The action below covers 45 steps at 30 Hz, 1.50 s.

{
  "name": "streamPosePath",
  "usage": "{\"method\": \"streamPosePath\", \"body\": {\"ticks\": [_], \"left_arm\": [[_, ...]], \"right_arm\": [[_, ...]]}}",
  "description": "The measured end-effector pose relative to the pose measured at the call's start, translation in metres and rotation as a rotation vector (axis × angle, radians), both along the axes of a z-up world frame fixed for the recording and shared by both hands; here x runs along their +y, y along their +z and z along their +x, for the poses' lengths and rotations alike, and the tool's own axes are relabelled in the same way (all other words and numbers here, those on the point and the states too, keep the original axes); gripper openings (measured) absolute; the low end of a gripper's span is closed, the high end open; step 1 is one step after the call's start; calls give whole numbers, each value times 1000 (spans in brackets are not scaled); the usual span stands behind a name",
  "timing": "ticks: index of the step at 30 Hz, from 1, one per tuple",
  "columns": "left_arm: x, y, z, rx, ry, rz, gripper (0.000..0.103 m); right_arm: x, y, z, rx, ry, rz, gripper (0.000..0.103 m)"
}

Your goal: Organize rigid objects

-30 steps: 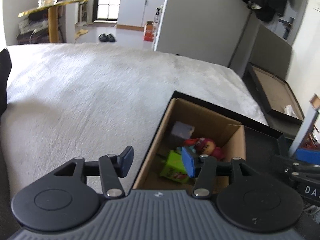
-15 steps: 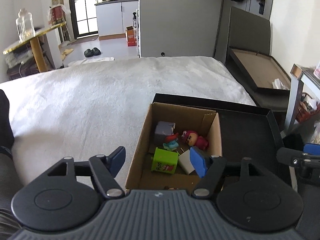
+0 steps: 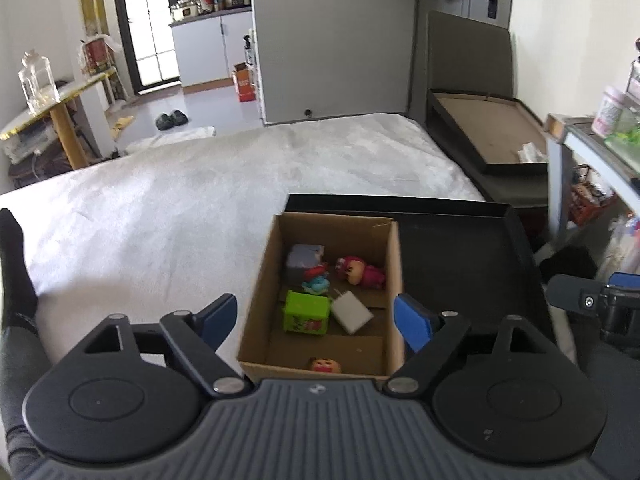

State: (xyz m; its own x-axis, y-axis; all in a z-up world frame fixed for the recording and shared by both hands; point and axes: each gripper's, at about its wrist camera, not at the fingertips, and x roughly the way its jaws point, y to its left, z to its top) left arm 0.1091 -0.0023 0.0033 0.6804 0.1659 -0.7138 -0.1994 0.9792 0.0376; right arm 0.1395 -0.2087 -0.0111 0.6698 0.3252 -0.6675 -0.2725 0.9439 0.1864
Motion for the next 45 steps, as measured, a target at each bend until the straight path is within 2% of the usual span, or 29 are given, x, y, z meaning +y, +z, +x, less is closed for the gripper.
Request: {"method": "streamPosePath", "body": {"ticks": [3,9,15,24,32,45], "left_arm": [[-4,4,-6,1,-7,-1,87],[-6,19,-21,-14,-15,27,94],[-4,29,-35,-26,-19,10,98],[-5,39,-54,-45,-22,-2,99],[-7,53,-76,-79,-32,-7,99],[-18,64,-96,-101,-62,41,99]], "right_arm": [[-4,6,-5,-18,-6,0,103],[-7,15,-13,-23,-31,12,103],[-6,21,-21,-17,-34,16,103],[-4,32,-39,-25,-53,-2,103],[-4,51,-62,-80,-54,-12,103],[-17,65,-85,-97,-78,6,103]]}}
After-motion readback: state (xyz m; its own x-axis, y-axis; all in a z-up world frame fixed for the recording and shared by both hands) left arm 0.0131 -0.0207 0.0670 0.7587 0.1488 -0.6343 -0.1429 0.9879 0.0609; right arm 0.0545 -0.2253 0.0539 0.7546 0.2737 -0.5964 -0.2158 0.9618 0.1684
